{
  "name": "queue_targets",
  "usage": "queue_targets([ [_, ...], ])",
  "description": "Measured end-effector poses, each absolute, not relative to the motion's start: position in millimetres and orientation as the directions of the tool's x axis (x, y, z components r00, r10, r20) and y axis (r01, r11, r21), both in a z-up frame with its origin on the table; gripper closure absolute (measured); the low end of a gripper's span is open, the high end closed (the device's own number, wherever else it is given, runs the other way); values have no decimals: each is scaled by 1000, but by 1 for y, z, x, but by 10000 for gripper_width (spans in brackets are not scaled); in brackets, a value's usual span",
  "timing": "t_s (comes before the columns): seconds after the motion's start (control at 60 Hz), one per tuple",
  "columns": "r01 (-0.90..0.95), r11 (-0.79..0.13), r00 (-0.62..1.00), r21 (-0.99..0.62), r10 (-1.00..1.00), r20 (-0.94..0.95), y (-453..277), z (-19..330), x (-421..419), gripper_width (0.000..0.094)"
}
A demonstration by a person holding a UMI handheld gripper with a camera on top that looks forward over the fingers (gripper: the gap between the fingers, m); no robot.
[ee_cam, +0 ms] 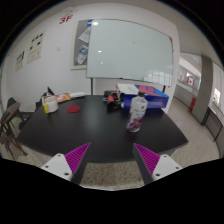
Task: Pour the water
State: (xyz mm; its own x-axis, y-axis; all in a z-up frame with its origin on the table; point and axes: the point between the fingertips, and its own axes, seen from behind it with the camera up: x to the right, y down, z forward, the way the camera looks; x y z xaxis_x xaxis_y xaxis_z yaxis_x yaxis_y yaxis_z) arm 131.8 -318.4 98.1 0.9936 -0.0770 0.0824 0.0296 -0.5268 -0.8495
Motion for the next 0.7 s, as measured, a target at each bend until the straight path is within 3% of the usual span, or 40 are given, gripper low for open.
queue_targets([
  [0.217,27,-444,991,-896,-107,82,-210,91,226,92],
  [0.5,-5,-392,994,-920,-100,37,-105,70,262,100],
  [0.583,-2,-377,995,-926,-92,36,-89,65,264,168],
  [0.667,21,-362,995,-932,-87,56,-79,62,267,361],
  [0.7,19,-349,995,-937,-88,53,-77,63,268,375],
])
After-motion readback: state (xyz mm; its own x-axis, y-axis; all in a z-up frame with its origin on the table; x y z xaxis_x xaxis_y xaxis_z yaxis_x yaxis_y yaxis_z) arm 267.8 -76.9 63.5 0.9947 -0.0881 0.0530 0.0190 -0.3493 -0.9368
